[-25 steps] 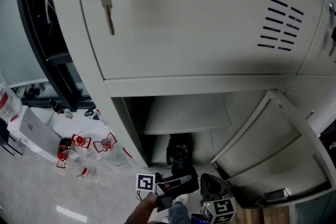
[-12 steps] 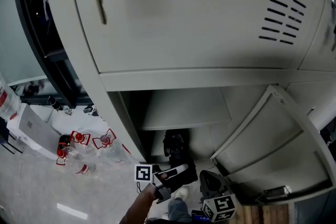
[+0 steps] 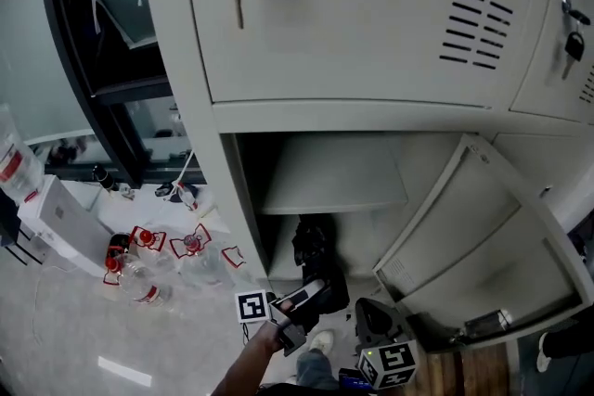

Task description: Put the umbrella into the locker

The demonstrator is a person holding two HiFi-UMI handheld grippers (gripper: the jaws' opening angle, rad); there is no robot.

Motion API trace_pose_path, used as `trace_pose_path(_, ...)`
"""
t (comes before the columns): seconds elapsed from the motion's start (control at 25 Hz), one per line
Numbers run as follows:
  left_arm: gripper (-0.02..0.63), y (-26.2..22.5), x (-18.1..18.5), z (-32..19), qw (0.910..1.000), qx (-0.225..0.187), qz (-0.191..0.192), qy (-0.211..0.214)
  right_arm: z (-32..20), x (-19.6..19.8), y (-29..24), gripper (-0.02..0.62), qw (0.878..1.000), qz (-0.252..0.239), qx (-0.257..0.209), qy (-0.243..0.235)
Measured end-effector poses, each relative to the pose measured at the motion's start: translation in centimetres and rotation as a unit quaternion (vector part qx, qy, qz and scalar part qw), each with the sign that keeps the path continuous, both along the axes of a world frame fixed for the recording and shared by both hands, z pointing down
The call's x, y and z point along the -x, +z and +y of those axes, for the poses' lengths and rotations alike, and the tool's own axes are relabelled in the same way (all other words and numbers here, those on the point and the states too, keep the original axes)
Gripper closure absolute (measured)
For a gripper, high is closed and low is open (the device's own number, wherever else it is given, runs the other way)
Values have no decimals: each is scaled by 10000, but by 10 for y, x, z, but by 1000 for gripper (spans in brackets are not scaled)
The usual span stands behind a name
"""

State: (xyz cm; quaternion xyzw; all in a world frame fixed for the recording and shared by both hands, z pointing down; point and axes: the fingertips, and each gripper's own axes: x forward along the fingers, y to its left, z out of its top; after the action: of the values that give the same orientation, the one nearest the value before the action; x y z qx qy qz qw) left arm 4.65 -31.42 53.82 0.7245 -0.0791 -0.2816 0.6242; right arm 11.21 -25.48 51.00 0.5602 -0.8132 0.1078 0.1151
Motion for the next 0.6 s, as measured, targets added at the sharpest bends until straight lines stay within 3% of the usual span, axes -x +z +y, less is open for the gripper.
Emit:
trace_pose_path(0.2, 270, 7, 22, 13, 9969, -80, -564, -537, 14, -3, -5, 594, 9998, -94, -89, 135)
trace_pose_path(0.28, 270, 15, 38, 20, 9891, -272, -1209, -795, 20, -2, -6, 594, 9998, -26, -127, 136)
trace_pose_path(0.4, 272, 20, 68, 31, 9573, -897, -2427, -1290, 28, 3, -7, 594, 9997, 102, -176, 114)
trace_pose_path(0.48, 303, 10, 83, 37, 9359, -1341, -2835, -1603, 32, 6, -9, 594, 9996, 143, -219, 126)
trace_pose_path(0.56, 410, 1, 92, 42, 9171, -1646, -3159, -1792, 36, 10, -10, 594, 9994, 181, -255, 138)
trace_pose_path(0.6, 426, -3, 94, 44, 9106, -1756, -3265, -1829, 37, 11, -11, 594, 9994, 192, -270, 139)
